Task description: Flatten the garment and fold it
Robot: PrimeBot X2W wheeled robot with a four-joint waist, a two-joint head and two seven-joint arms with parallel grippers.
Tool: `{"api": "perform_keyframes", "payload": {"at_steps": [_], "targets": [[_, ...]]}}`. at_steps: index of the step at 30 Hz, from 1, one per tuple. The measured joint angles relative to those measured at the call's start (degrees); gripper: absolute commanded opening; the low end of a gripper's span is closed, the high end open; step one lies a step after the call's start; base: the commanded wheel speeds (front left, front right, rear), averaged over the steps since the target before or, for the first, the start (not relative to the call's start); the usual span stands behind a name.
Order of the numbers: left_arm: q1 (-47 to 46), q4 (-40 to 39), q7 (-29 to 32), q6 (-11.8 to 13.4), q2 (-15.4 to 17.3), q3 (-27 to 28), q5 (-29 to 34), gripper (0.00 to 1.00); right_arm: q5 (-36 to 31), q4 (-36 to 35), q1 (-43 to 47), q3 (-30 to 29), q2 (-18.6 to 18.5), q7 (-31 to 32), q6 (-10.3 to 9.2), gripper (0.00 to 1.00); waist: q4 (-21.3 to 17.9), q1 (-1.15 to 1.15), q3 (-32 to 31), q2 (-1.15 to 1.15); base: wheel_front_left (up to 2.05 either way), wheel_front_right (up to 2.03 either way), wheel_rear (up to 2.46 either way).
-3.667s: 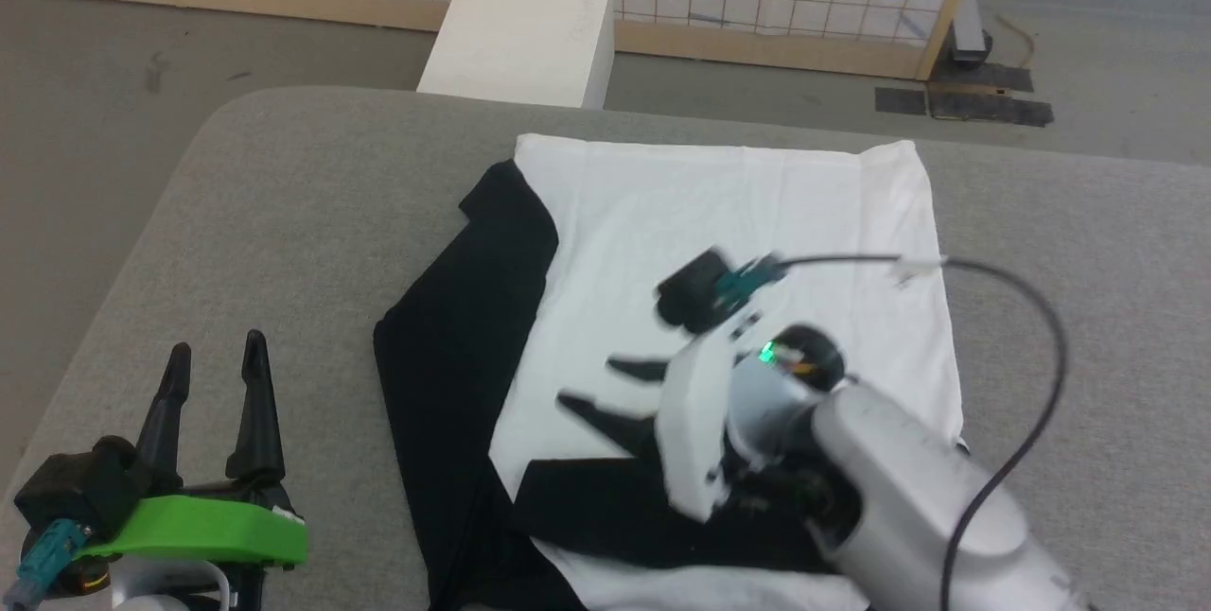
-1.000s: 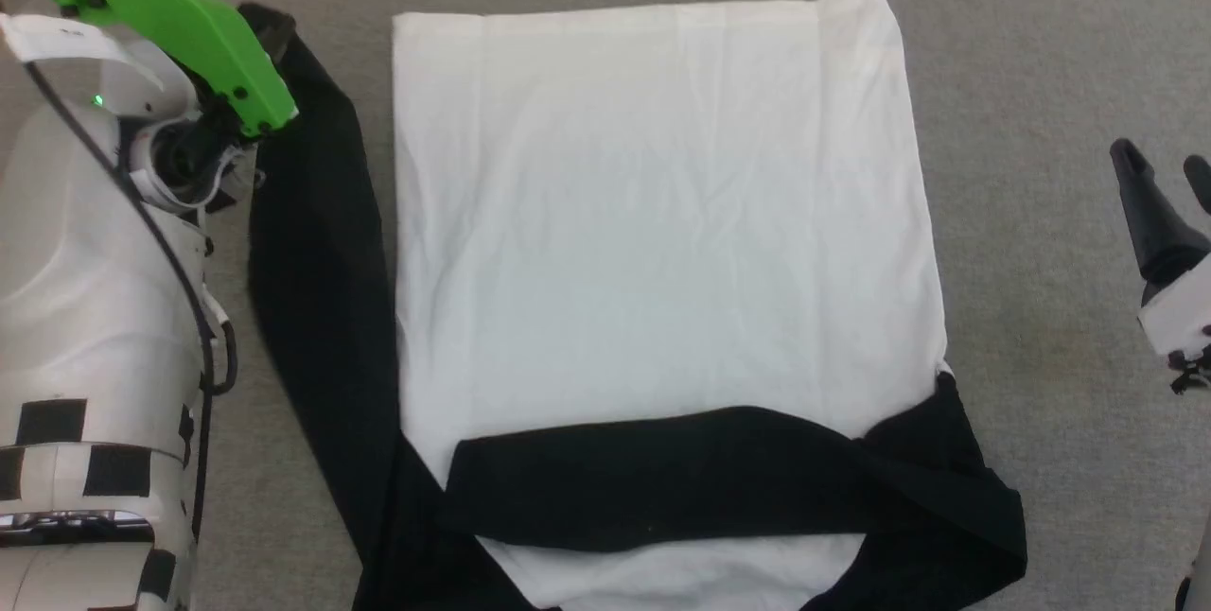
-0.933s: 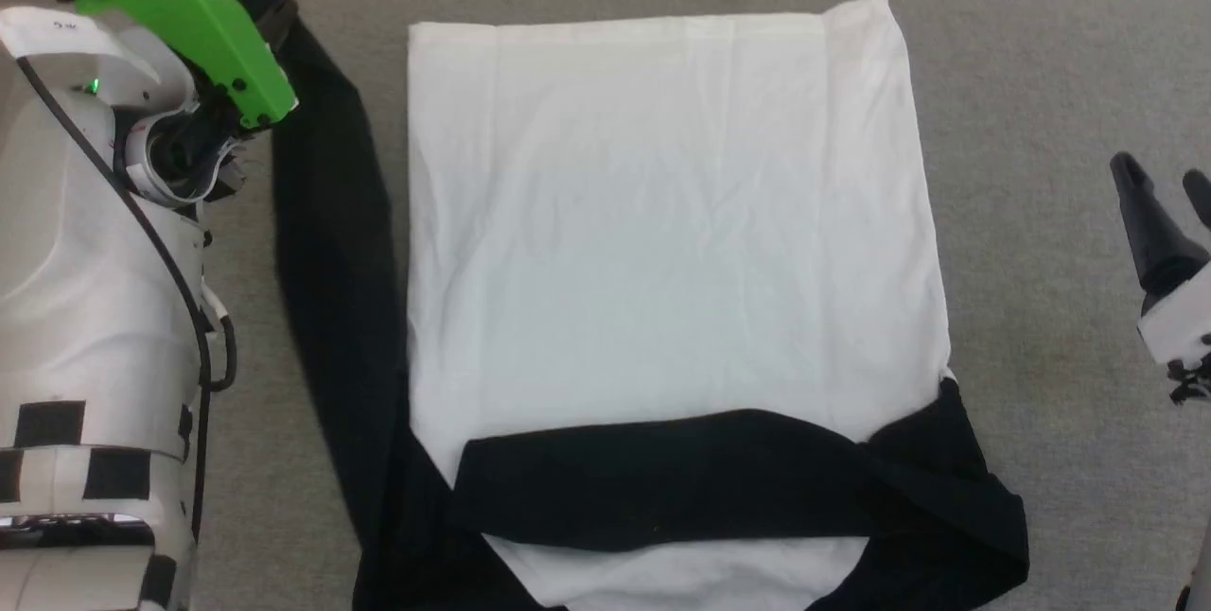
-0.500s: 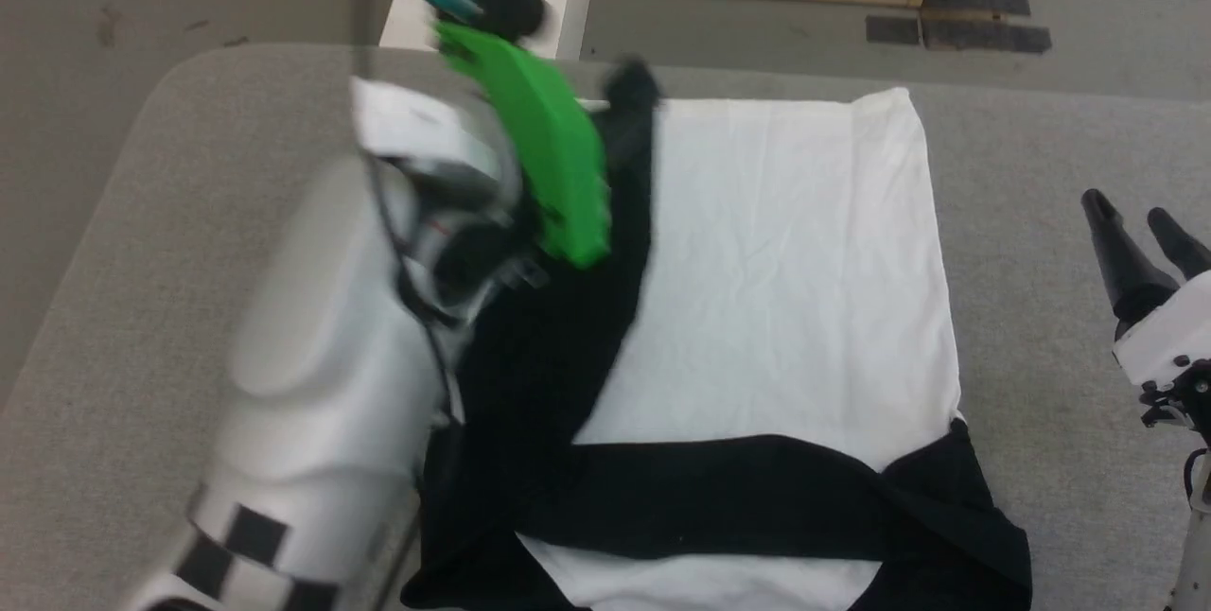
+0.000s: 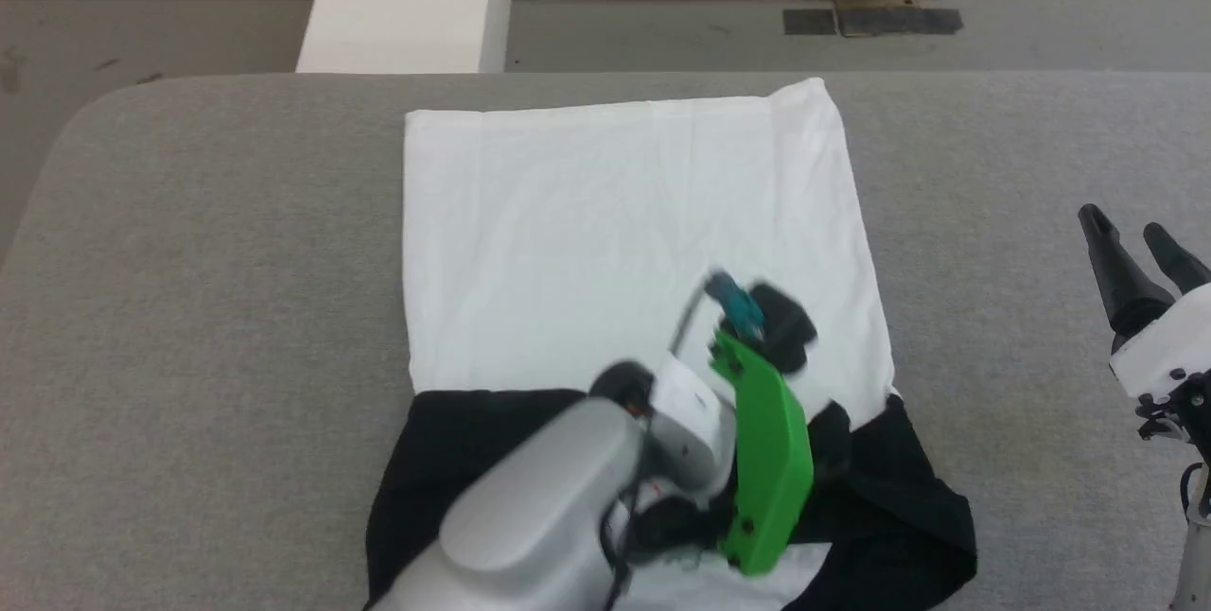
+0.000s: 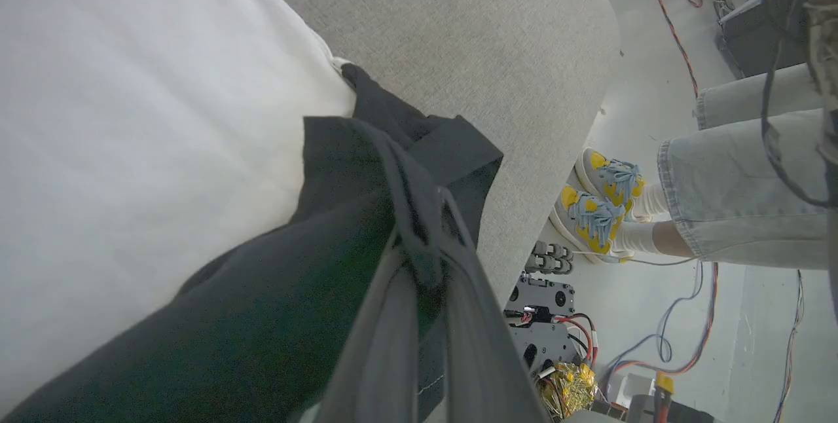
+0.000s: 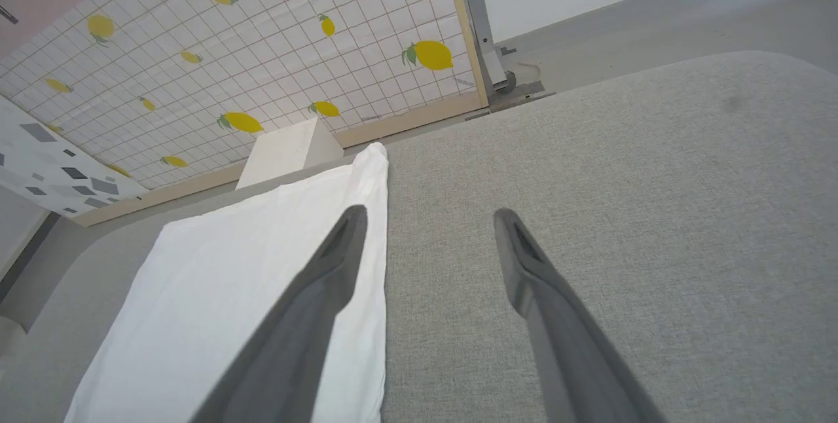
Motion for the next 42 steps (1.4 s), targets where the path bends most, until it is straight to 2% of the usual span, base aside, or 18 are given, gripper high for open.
{"api": "perform_keyframes", "payload": {"at_steps": [5,6,7,8,12,16,18,21,27,30,37,38,42], "targets": [[1.9,5.4,-1.0,0.0,0.1,-5.2,2.9,0.0,0.0,0.0,0.3,-0.2,0.0,-0.1,0.0,1.0,-1.7,0.0,0.7,0.0,0.0,0.0,0.0],[2.1,6.3,-1.3,0.0,0.1,-5.9,3.3,0.11,0.0,0.0,0.3,-0.3,0.0,-0.1,0.0,1.0,-1.8,0.0,0.9,0.0,0.0,0.0,0.0],[2.2,6.8,-1.4,0.0,0.1,-6.5,3.1,0.94,0.0,0.0,0.3,-0.3,0.0,-0.1,0.0,1.0,-1.9,0.0,1.0,0.0,0.0,0.0,0.0],[2.4,7.1,-1.7,0.0,0.0,-6.7,2.7,1.0,0.0,0.0,0.3,-0.4,0.0,-0.1,0.0,1.0,-1.9,0.0,1.1,0.0,0.0,0.0,0.0],[2.4,5.6,-1.8,0.0,0.0,-5.7,-2.6,1.0,0.0,0.3,0.4,-0.4,0.0,-0.5,0.0,1.0,-1.5,0.0,0.8,0.0,0.0,0.0,0.0],[1.4,2.8,-1.4,0.0,0.0,-0.5,-9.3,1.0,0.1,1.2,0.7,-0.3,0.0,-0.6,0.0,1.0,-0.6,0.0,-0.3,0.0,0.0,0.0,0.0],[0.4,2.0,-3.5,0.1,0.4,3.0,-10.1,1.0,0.1,1.5,0.9,-0.2,0.0,-0.6,0.0,1.0,-0.1,0.0,-1.0,0.0,0.0,0.0,0.0],[-2.3,1.6,-9.7,1.0,2.4,9.5,-9.9,1.0,0.1,1.8,1.1,0.3,0.0,-0.6,0.0,1.0,0.7,0.0,-2.1,0.0,0.0,0.0,0.0],[-3.8,3.9,-26.3,4.0,8.7,21.2,-4.9,1.0,-0.1,2.1,1.1,2.2,0.0,-0.1,0.0,1.0,2.4,0.0,-3.5,0.0,0.0,0.0,0.0],[-3.1,5.6,-33.7,5.4,12.2,25.1,-2.0,1.0,-0.1,2.5,1.0,3.3,0.0,0.0,0.0,1.0,2.9,0.0,-3.3,0.0,0.0,0.0,0.0],[3.7,6.7,-48.8,7.5,19.1,29.1,5.9,1.0,-0.8,3.1,-0.2,4.9,0.0,0.0,0.0,1.0,3.3,0.0,-1.4,0.0,0.0,0.0,0.0],[4.8,6.6,-52.0,7.9,19.8,29.5,7.4,1.0,-1.0,3.1,-0.4,5.0,0.0,-0.1,0.0,1.0,3.4,0.0,-1.0,0.0,0.0,0.0,0.0],[7.6,5.5,-56.1,8.6,20.8,30.9,10.7,1.0,-2.0,3.5,-2.7,4.8,0.0,-0.2,0.0,1.0,3.6,0.0,1.1,0.0,0.0,0.0,0.0]]}}
